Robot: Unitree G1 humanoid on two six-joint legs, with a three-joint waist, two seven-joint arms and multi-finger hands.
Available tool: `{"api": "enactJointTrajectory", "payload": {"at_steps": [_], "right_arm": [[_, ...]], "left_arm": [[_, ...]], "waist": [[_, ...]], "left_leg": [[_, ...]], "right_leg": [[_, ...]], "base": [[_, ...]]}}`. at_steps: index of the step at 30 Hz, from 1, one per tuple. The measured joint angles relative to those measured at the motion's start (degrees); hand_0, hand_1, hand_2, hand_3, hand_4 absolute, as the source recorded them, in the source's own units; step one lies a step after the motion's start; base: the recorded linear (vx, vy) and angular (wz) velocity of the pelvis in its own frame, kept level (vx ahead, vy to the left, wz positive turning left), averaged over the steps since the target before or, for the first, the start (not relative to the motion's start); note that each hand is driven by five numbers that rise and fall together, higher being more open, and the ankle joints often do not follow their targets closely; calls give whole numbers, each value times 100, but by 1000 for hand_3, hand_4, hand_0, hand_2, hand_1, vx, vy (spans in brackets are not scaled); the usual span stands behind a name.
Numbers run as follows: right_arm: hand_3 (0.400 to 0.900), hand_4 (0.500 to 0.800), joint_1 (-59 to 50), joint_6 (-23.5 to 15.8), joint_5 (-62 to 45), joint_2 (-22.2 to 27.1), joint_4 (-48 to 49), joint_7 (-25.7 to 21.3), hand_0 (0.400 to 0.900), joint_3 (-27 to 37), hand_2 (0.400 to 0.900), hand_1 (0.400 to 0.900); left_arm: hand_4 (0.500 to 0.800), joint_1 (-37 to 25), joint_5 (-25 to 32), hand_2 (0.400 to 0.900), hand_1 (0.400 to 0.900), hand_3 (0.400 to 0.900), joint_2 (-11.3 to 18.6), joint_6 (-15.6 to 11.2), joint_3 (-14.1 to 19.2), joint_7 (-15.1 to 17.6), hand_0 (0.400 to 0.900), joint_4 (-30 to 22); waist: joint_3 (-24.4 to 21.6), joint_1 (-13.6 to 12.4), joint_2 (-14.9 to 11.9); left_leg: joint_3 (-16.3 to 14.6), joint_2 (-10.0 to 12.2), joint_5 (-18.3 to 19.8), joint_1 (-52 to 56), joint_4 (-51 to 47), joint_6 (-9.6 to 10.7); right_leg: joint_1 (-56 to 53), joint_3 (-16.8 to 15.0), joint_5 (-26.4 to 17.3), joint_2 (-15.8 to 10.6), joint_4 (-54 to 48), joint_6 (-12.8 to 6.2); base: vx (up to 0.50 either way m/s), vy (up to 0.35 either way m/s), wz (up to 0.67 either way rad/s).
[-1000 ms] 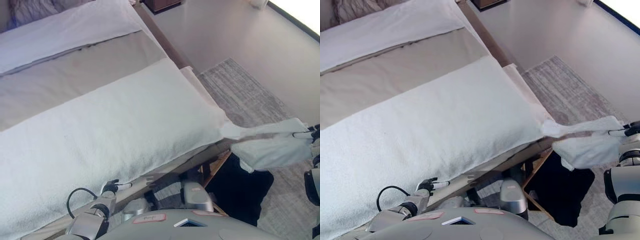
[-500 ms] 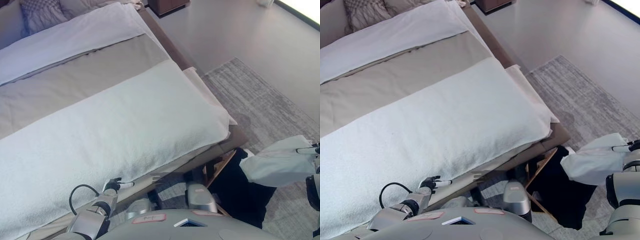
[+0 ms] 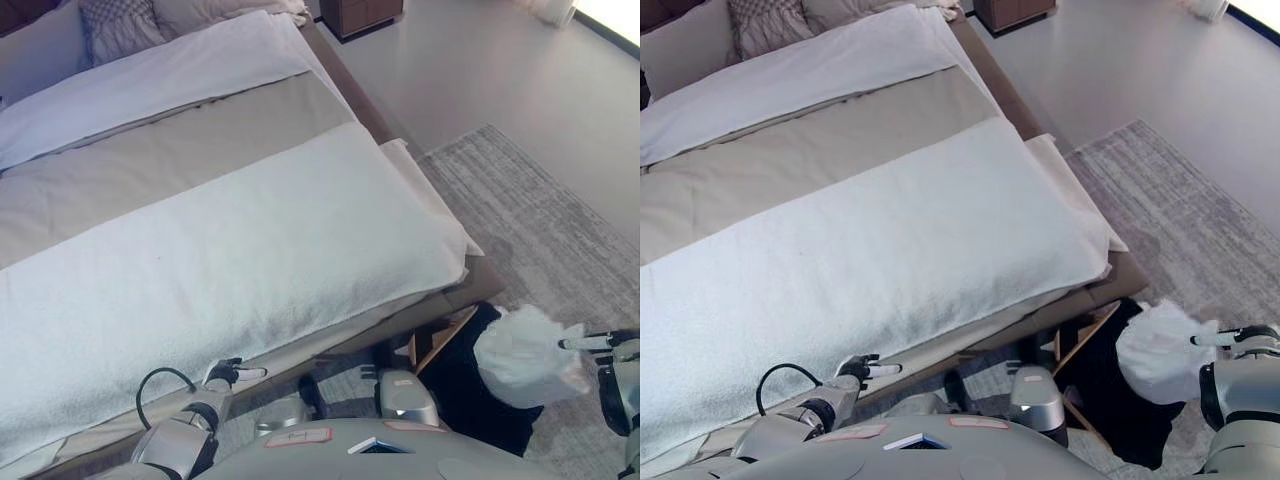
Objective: Put the clothes on the bed into the basket.
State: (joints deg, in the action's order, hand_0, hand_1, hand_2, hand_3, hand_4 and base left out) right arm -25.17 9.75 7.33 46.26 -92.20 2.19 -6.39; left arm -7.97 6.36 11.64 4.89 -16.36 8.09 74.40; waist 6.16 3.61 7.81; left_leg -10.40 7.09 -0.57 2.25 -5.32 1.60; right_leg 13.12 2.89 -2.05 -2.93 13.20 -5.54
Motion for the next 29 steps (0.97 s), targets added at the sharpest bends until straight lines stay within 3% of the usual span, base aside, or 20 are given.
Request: {"api": "enactJointTrajectory", "payload": {"at_steps": [2, 4, 6, 10, 12, 14, 21, 22, 29], "right_arm": [[900, 800, 101, 55, -25, -93, 9, 61, 900, -2, 900, 900], [900, 800, 32, -53, -68, -85, 138, 78, 900, -11, 900, 900], [900, 800, 21, -54, -93, -51, 251, 65, 900, -14, 900, 900], [900, 800, 4, -42, -132, -136, 507, 66, 900, -246, 900, 900], [900, 800, -2, -44, -260, -215, 601, 60, 900, -271, 900, 900], [900, 800, 6, -34, -349, -435, 760, 60, 900, -309, 900, 900], [900, 800, 152, -189, -806, -968, 1688, -56, 900, -475, 900, 900], [900, 800, 176, -235, -864, -1064, 1787, -109, 900, -513, 900, 900], [900, 800, 702, -417, -965, -2010, 2244, -169, 900, -693, 900, 900]], "left_arm": [[800, 14, 2, 900, 900, 900, 130, 14, -21, -28, 900, 5], [800, 82, 1, 900, 900, 900, 99, 36, -18, -113, 900, 48], [800, 123, 1, 900, 900, 900, 95, 33, -19, -114, 900, 57], [800, 88, 1, 900, 900, 900, 94, 23, 97, -113, 900, 66], [800, 94, 3, 900, 900, 900, 103, 16, 215, -104, 900, 62], [800, 112, 3, 900, 900, 900, 224, 10, 269, -97, 900, 84], [800, 219, 10, 900, 900, 900, 193, 2, 430, -100, 900, 107], [800, 229, 11, 900, 900, 900, 192, -9, 431, -97, 900, 101], [800, 432, 13, 900, 900, 900, 196, -6, 479, -110, 900, 103]], "waist": [[-5, 79, -429], [5, 17, -415], [-41, 10, -337], [3, -70, -453], [-23, -93, -415], [35, -63, -621], [1, -116, -676], [-14, -213, -671], [-110, -337, -787]], "left_leg": [[106, -298, 48, 97, 61, 178], [181, -305, -7, 162, 2, 127], [217, -264, -12, 317, 58, 128], [181, -261, -46, 149, 109, 176], [208, -222, -37, 44, -5, 161], [217, -280, -40, 107, -3, 164], [383, -257, -43, 109, -2, 160], [393, -255, -43, 105, -3, 160], [605, -290, -111, 184, 0, 159]], "right_leg": [[-213, -249, 529, -313, 3, -91], [-590, -247, 402, -261, -648, -251], [-697, -209, 138, -116, -903, -150], [-716, -232, 138, -151, -1235, -155], [-718, -87, 59, -162, -1359, -176], [-688, -82, 58, -211, -1312, -177], [-1028, 52, -33, -186, -1702, -225], [-1046, 61, -35, -184, -1714, -223], [-1256, 249, -281, -222, -1792, 9]], "base": [[-3, -15, 3], [-6, -20, 3], [0, 0, 0], [-7, -28, 5], [-2, -23, 7], [17, -13, 11], [7, -9, 19], [22, 9, 23], [18, 8, 16]]}}
